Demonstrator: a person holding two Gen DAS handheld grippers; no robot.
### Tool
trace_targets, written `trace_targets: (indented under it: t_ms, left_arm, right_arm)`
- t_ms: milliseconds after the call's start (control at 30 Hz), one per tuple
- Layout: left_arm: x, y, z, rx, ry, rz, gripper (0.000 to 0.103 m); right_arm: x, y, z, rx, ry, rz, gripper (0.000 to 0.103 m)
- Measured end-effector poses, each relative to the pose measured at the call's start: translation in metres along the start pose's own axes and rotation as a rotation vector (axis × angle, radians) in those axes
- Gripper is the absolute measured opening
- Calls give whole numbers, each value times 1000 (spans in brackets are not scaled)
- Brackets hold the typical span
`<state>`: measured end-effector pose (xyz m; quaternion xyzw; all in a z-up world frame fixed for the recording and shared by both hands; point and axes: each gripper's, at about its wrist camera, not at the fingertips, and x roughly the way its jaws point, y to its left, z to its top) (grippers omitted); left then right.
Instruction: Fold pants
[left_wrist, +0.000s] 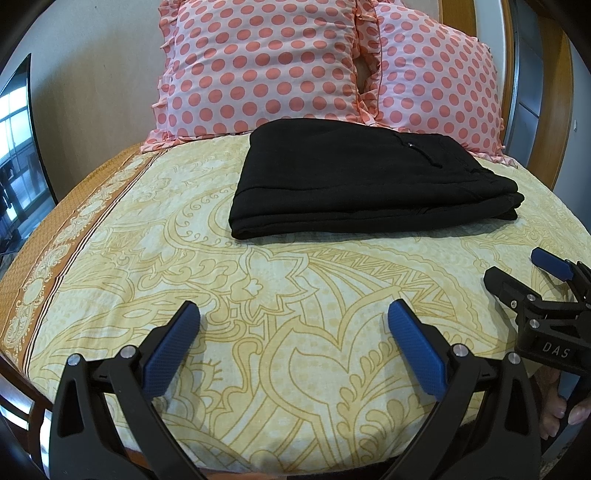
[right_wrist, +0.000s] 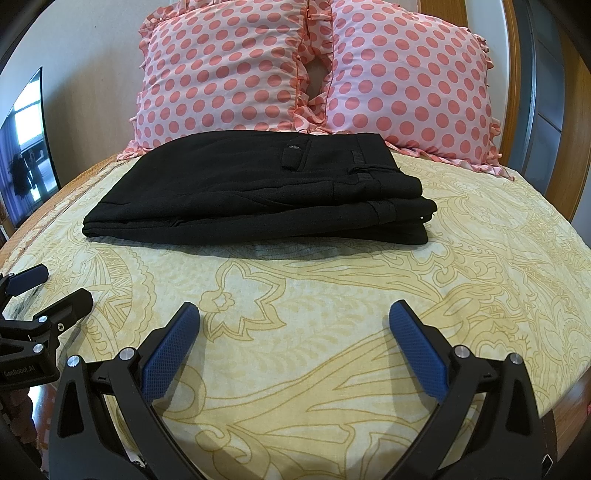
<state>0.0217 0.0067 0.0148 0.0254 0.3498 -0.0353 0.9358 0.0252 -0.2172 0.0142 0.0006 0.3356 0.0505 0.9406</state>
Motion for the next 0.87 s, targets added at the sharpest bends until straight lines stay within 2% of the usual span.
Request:
trace_targets:
  t_ms: [867]
  left_arm:
    - [0, 3, 0, 2, -5, -3, 101]
  right_arm:
    - [0, 0, 0, -1, 0, 1, 102]
